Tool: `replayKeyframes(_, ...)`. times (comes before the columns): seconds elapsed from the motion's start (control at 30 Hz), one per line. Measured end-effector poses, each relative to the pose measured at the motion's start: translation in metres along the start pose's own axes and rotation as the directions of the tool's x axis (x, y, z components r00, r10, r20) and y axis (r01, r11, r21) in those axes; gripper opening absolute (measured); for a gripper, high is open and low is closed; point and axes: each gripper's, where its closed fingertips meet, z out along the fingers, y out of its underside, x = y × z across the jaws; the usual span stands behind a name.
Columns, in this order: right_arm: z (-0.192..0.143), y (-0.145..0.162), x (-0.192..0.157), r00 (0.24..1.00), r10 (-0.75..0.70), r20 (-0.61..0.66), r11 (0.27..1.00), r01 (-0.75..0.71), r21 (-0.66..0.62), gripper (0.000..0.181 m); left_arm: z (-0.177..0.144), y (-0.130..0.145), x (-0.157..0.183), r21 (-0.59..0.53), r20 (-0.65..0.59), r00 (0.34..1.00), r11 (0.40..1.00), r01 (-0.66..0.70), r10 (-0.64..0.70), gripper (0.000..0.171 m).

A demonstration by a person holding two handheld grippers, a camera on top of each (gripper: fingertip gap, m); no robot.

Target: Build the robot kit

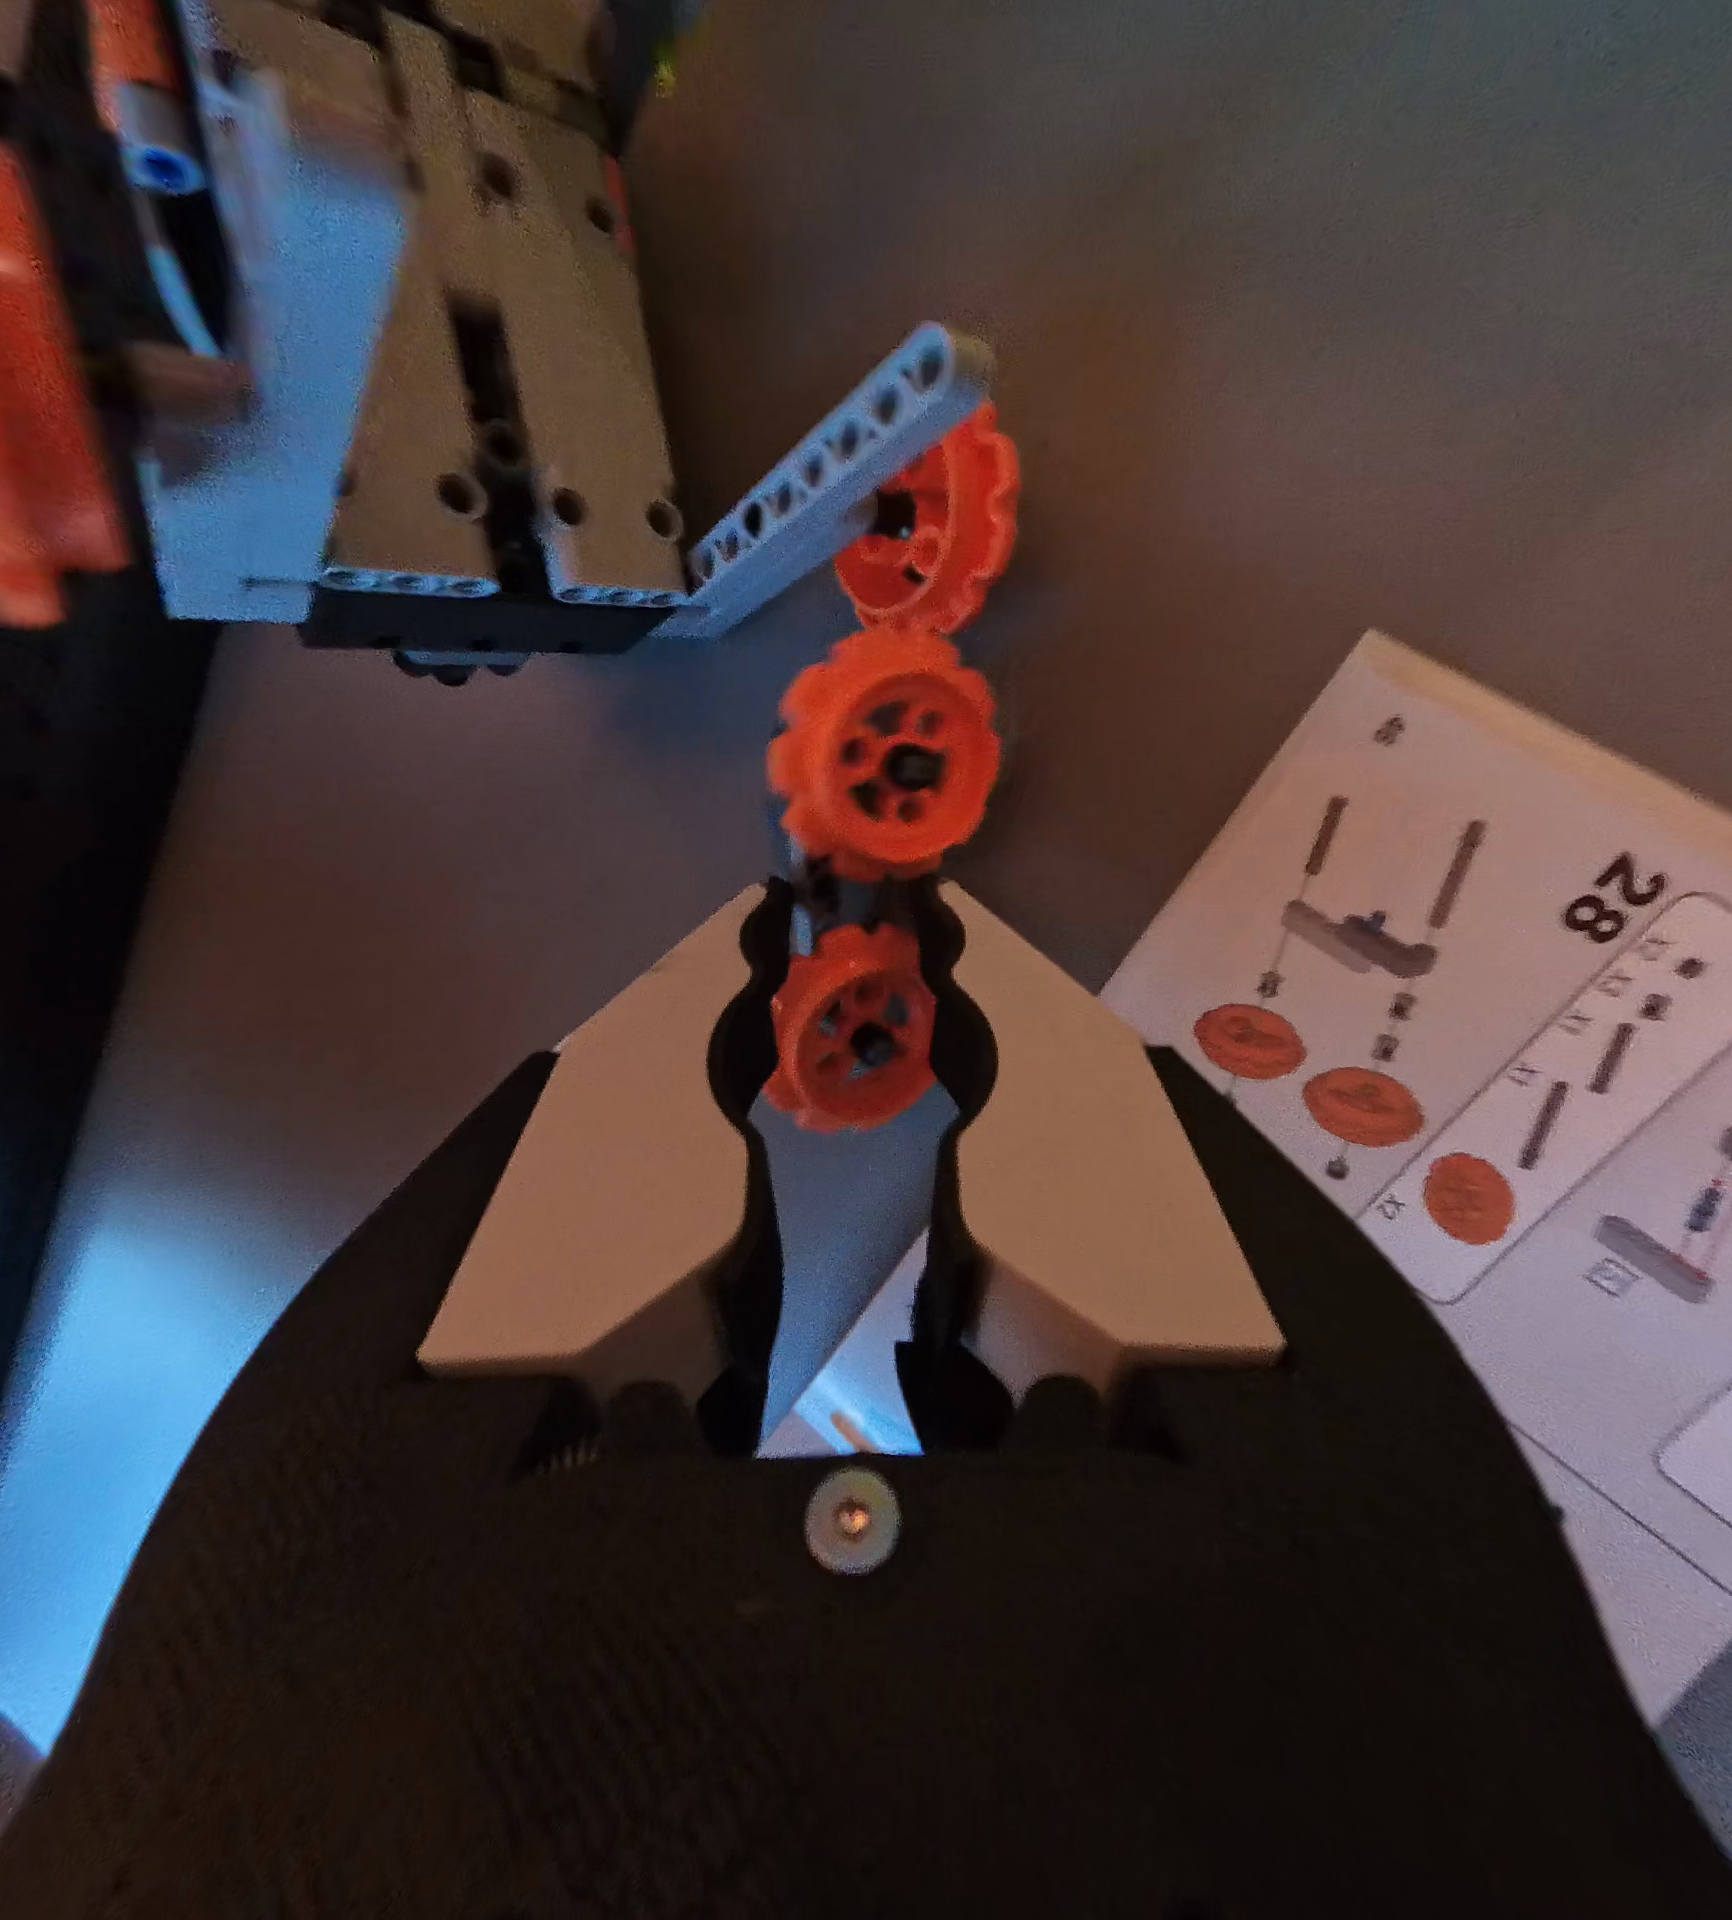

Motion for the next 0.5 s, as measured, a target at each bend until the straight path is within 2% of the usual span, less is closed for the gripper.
replayKeyframes(0.17,0.006,0.000,-0.013,0.995,0.067,0.070,0.998,-0.068,0.019,0.022,-0.022,-0.004,-0.003,0.094,0.079,0.993,0.992,0.086,-0.093,0.073)
replayKeyframes(0.27,0.001,0.003,-0.019,0.999,0.043,0.017,0.994,-0.044,0.096,0.017,-0.031,0.000,0.002,0.115,0.135,0.983,0.988,0.108,-0.123,0.068)
replayKeyframes(0.4,-0.013,0.008,-0.033,0.981,0.013,-0.195,0.974,0.031,0.222,0.015,-0.042,-0.003,0.007,0.186,0.185,0.960,0.967,0.175,-0.209,0.058)
replayKeyframes(0.5,-0.029,0.005,-0.050,0.905,-0.004,-0.426,0.951,0.135,0.278,0.015,-0.044,-0.010,0.008,0.267,0.177,0.936,0.930,0.251,-0.304,0.049)
